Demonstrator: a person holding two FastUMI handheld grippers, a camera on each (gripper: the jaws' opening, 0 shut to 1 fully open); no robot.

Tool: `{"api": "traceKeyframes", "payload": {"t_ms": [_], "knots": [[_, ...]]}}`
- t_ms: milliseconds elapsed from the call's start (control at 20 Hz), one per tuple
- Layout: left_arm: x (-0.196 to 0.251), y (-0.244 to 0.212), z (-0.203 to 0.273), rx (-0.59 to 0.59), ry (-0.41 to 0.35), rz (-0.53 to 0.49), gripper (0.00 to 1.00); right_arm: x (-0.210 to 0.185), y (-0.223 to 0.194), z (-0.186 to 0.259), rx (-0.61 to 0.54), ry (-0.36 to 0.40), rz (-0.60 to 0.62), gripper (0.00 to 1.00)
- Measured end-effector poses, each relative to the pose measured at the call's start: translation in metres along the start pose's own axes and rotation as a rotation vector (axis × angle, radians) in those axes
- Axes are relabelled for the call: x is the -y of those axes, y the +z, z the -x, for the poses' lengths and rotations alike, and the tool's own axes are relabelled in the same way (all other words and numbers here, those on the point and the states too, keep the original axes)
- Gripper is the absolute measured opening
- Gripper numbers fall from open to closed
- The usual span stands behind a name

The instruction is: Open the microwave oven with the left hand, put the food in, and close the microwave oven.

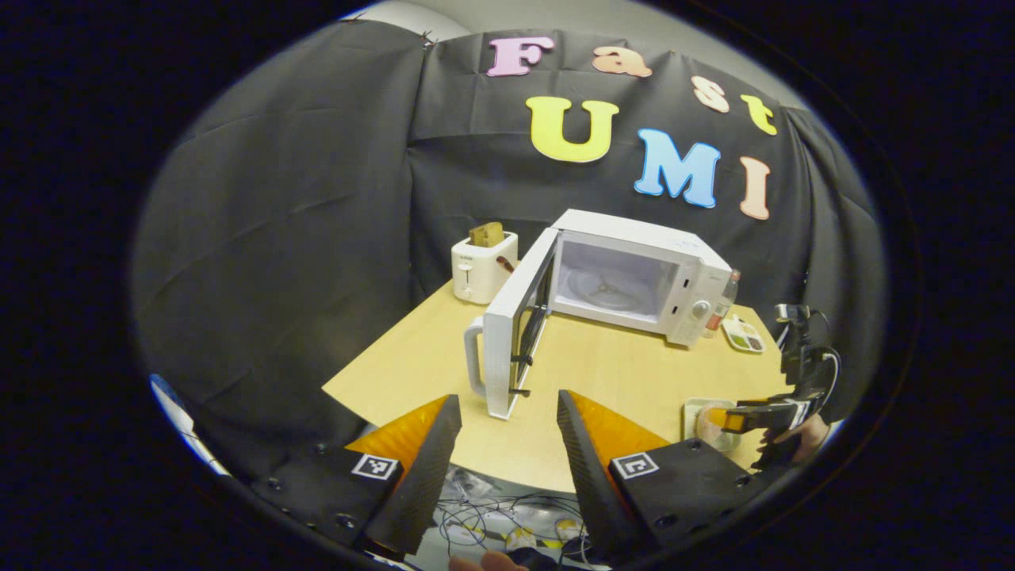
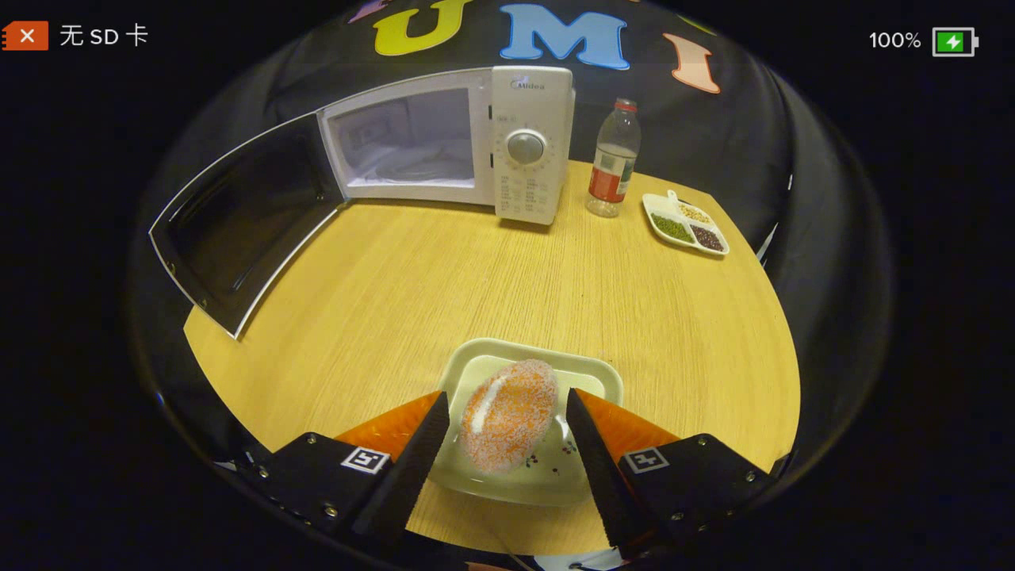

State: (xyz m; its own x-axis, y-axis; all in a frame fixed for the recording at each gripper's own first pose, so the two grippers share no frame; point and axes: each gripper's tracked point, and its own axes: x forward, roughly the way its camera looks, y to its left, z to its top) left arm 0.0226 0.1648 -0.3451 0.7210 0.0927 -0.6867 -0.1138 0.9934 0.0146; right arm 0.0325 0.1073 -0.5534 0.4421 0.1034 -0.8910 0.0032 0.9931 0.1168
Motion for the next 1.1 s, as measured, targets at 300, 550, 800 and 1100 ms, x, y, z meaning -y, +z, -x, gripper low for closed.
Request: {"api": "traceKeyframes", "payload": {"t_ms": [300, 550, 800, 1100], "knots": [[0.019, -0.01, 0.027, -0.038, 0.033, 0.005, 0.83, 0.0, -0.023, -0.026, -0.066, 0.021, -0.044, 0.88], [0.013, 0.001, 0.043, -0.005, 0.009, 0.001, 0.83, -0.005, -0.018, -0.031, -0.04, 0.021, -0.03, 0.75], [-0.018, 0.009, 0.048, 0.051, -0.04, 0.025, 0.83, -0.01, 0.007, -0.006, 0.014, 0.024, -0.111, 0.6], [-0.048, 0.025, 0.048, 0.127, -0.169, -0.054, 0.83, -0.065, 0.073, 0.043, 0.156, 0.047, -0.192, 0.6]]}}
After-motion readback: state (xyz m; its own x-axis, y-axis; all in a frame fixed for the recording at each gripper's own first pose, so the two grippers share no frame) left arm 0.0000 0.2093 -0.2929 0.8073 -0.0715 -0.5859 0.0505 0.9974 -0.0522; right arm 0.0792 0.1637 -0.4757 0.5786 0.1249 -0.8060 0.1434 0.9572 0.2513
